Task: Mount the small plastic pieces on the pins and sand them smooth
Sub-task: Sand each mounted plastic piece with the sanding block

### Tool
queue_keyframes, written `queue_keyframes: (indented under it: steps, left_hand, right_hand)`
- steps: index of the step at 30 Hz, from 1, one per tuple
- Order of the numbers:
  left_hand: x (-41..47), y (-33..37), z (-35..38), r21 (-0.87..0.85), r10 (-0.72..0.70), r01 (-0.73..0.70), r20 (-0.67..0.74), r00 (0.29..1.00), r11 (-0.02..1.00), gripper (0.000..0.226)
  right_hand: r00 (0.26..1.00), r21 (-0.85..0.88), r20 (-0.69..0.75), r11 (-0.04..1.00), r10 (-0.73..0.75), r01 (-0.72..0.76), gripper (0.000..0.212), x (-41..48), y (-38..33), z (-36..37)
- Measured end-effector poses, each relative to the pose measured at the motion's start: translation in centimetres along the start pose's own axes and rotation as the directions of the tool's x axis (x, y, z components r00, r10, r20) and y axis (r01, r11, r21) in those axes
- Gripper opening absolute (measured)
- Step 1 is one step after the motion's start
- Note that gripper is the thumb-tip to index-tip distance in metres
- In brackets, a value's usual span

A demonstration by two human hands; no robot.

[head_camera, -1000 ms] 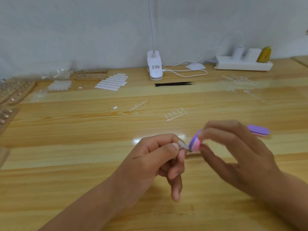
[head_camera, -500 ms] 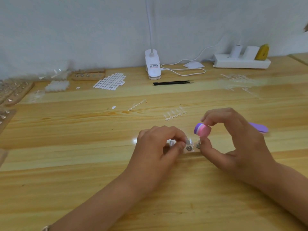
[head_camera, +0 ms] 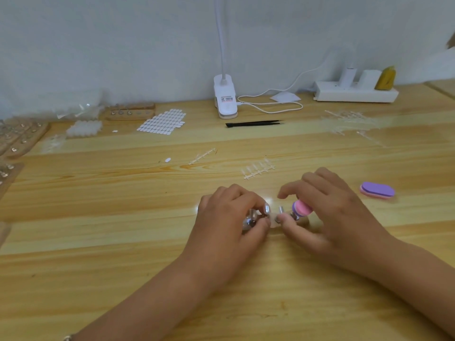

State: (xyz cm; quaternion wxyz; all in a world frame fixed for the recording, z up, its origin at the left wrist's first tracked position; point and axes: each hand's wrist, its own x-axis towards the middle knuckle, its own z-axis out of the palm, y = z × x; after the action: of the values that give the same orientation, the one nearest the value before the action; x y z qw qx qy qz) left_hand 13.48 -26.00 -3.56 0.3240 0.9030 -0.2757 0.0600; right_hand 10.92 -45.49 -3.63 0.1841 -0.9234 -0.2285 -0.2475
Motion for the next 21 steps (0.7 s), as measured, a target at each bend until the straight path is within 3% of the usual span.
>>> queue_keyframes:
  steps: [6,11,14,21]
  left_hand:
    - [-0.1,0.0,0.1,0.001,0.007,-0.007,-0.030,1.000,1.000,0.013]
    - [-0.3,0.4,-0.5,0.080,0.182,-0.168,-0.233,0.955,0.983,0.039]
    - [-0.6,0.9,-1.0,0.101,0.343,-0.329,-0.358,0.868,0.939,0.021]
    - [-1.0,1.3,-2.0,0.040,0.393,-0.407,-0.356,0.848,0.913,0.021]
  right_hand:
    - [0.992,0.005,0.019,0.993,-0.122,0.122,0.025,-0.1,0.5,-0.3]
    - [0.999,0.269,0.011,0.963,0.031,-0.033,0.020,0.1,0.1,-1.5]
    - [0.994,0.454,0.029,0.884,0.109,-0.110,0.014,0.2,-0.5,-1.8]
    - [0.985,0.608,0.070,0.776,0.157,-0.167,0.010,-0.1,-1.6,-1.8]
